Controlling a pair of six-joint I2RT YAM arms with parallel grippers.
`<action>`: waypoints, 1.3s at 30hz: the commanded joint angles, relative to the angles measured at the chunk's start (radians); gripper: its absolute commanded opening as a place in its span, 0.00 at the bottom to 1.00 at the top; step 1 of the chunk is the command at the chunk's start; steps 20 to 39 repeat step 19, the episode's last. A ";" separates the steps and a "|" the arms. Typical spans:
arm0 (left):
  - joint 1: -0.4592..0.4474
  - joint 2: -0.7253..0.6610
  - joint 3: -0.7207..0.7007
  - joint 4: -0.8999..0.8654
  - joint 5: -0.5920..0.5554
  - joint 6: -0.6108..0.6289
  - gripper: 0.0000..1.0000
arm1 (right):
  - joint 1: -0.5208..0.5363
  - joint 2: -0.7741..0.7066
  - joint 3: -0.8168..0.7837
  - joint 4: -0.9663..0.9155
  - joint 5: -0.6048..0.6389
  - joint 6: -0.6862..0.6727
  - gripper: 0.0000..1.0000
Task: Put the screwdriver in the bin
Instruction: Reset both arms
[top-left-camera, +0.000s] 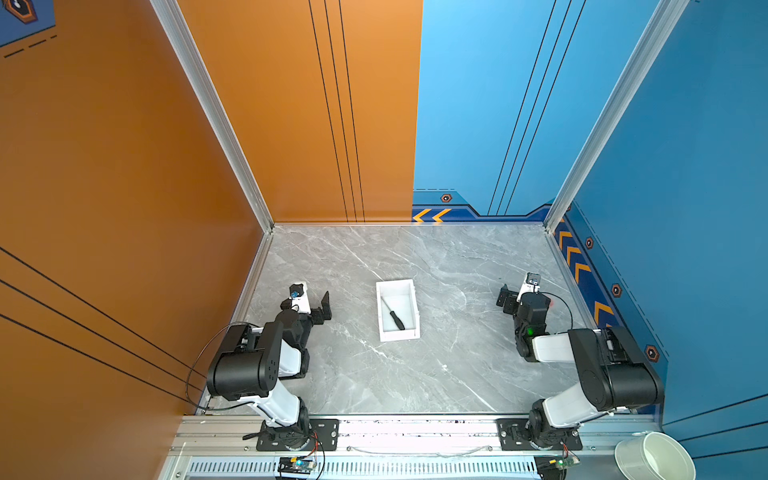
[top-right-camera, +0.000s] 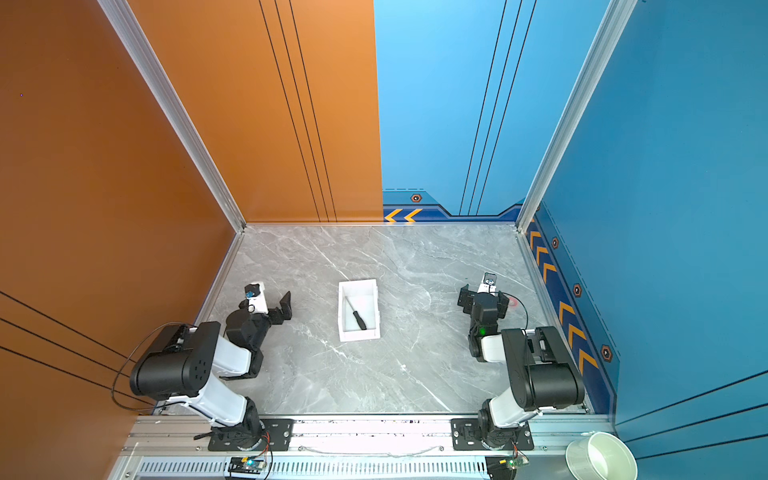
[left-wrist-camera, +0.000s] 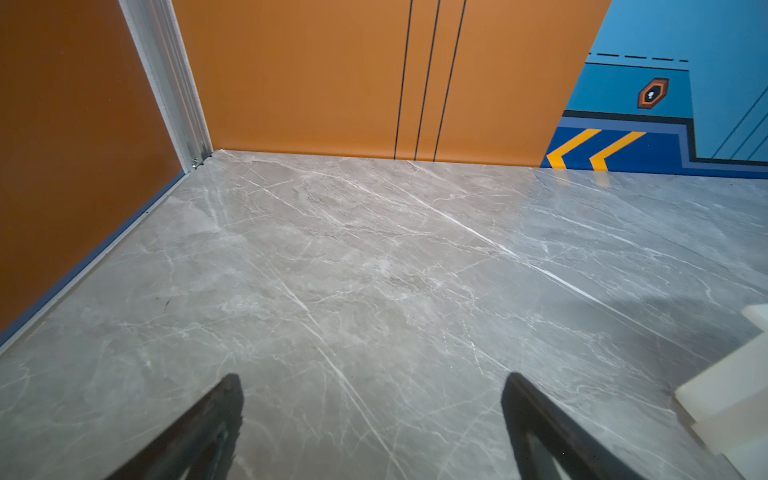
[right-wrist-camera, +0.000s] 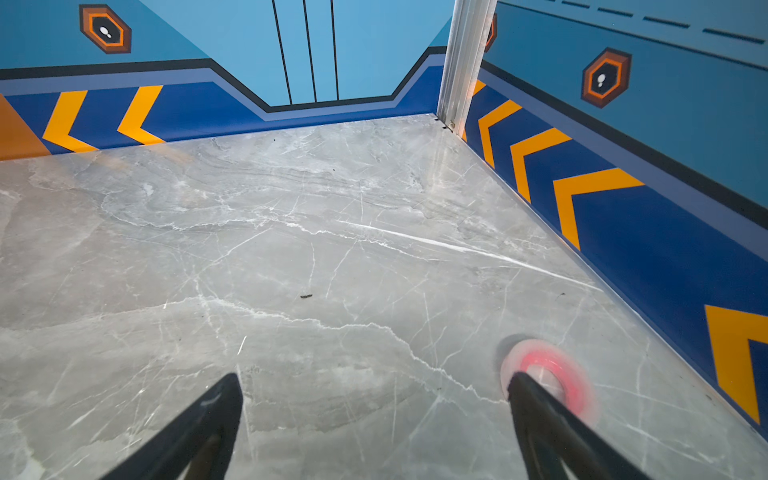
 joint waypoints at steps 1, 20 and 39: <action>0.009 -0.007 0.021 -0.021 0.057 -0.016 0.98 | 0.005 0.004 0.013 0.011 -0.016 -0.019 1.00; 0.012 -0.010 0.031 -0.038 0.081 -0.012 0.98 | 0.005 0.003 0.013 0.010 -0.017 -0.019 1.00; 0.012 -0.010 0.031 -0.038 0.081 -0.012 0.98 | 0.005 0.003 0.013 0.010 -0.017 -0.019 1.00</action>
